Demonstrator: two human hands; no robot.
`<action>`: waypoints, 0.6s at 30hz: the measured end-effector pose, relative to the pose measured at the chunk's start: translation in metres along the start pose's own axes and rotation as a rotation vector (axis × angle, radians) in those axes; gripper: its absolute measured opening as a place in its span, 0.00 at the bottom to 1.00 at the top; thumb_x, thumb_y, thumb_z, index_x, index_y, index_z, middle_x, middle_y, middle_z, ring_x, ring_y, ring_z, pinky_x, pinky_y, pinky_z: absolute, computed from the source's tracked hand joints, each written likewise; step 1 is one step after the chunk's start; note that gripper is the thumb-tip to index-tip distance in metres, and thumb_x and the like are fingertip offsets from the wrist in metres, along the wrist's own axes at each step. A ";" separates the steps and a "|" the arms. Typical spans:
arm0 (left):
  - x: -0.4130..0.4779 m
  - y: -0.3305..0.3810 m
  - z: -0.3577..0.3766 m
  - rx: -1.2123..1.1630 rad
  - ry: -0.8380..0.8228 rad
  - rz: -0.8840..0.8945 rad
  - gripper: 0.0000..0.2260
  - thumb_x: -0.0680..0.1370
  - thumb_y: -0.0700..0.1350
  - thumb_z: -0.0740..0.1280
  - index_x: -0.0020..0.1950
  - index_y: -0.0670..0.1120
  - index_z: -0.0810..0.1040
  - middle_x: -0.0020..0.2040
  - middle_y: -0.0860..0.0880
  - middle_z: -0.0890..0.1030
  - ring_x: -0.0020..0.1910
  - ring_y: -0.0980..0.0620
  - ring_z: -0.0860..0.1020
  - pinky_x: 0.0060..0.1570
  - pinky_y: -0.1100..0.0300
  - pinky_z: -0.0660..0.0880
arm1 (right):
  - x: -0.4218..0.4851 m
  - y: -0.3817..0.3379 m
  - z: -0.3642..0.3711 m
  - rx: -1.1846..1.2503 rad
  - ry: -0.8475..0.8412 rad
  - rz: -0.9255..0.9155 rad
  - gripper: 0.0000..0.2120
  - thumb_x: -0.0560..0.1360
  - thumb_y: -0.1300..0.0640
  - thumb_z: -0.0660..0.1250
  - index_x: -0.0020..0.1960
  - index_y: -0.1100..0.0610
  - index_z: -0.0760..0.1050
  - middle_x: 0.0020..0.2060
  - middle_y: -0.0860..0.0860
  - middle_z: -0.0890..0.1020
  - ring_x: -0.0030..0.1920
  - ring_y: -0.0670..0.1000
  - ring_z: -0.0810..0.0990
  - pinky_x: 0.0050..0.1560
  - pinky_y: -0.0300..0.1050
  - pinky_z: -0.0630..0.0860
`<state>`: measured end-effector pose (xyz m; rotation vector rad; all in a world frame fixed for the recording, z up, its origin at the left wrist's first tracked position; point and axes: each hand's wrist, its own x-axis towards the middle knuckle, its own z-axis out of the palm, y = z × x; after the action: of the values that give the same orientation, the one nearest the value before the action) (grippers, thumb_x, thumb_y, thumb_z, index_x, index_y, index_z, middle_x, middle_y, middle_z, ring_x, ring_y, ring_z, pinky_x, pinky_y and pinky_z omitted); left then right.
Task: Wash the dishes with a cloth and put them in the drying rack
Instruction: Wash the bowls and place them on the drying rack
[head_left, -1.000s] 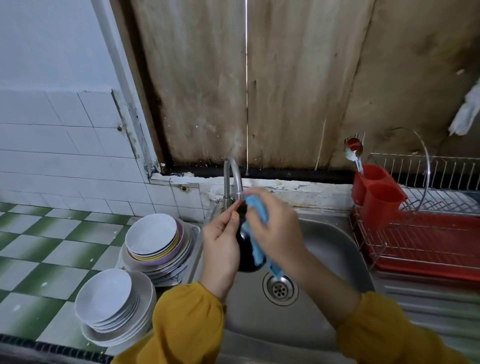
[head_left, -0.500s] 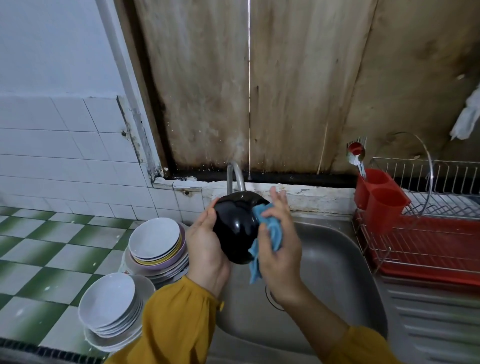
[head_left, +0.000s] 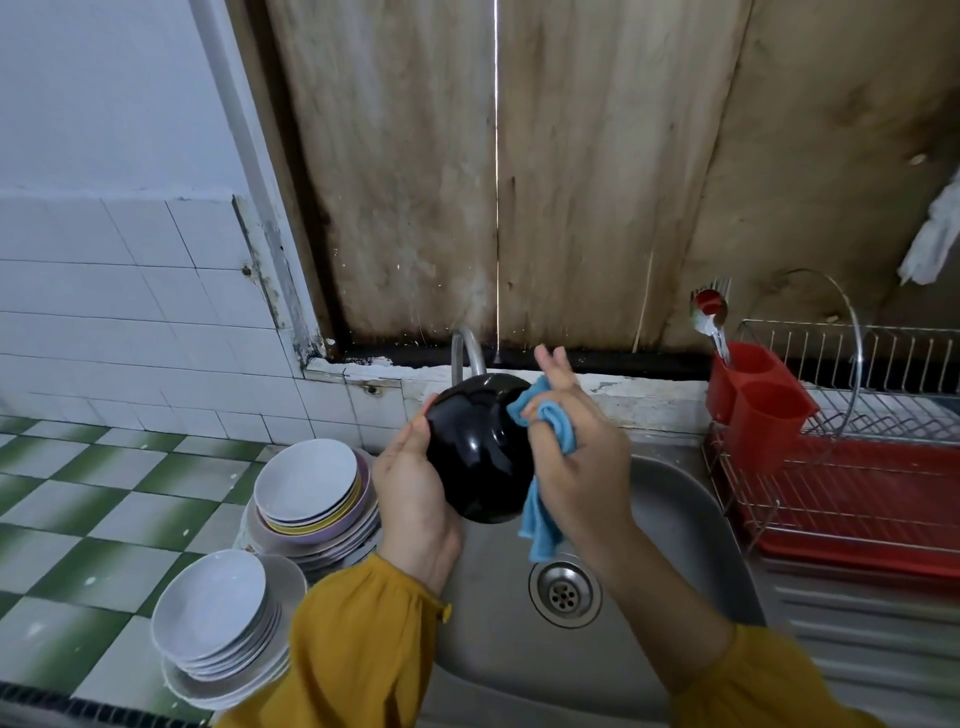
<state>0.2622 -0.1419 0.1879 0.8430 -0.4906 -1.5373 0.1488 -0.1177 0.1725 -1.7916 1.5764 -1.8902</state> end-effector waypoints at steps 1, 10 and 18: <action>0.004 0.002 0.000 -0.028 0.007 -0.028 0.14 0.84 0.42 0.55 0.59 0.42 0.79 0.57 0.39 0.82 0.58 0.40 0.79 0.62 0.43 0.74 | -0.002 -0.001 0.001 -0.010 -0.043 -0.059 0.10 0.72 0.59 0.58 0.40 0.63 0.76 0.67 0.45 0.72 0.72 0.41 0.65 0.67 0.33 0.67; 0.005 -0.008 -0.001 -0.116 0.100 -0.213 0.16 0.84 0.45 0.54 0.65 0.41 0.77 0.60 0.38 0.81 0.59 0.38 0.79 0.60 0.42 0.75 | 0.032 -0.029 0.004 0.291 0.421 -0.154 0.04 0.76 0.62 0.58 0.48 0.57 0.71 0.54 0.55 0.75 0.58 0.45 0.76 0.59 0.41 0.73; 0.003 -0.009 -0.006 -0.157 0.136 -0.289 0.16 0.84 0.45 0.54 0.65 0.41 0.76 0.60 0.37 0.80 0.58 0.38 0.79 0.55 0.44 0.76 | 0.013 0.000 0.017 -0.284 -0.116 -0.023 0.23 0.73 0.38 0.60 0.59 0.53 0.73 0.45 0.47 0.79 0.46 0.49 0.78 0.45 0.52 0.76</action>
<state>0.2607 -0.1429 0.1767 0.9173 -0.1490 -1.7424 0.1582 -0.1368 0.1777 -1.9931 1.8666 -1.6034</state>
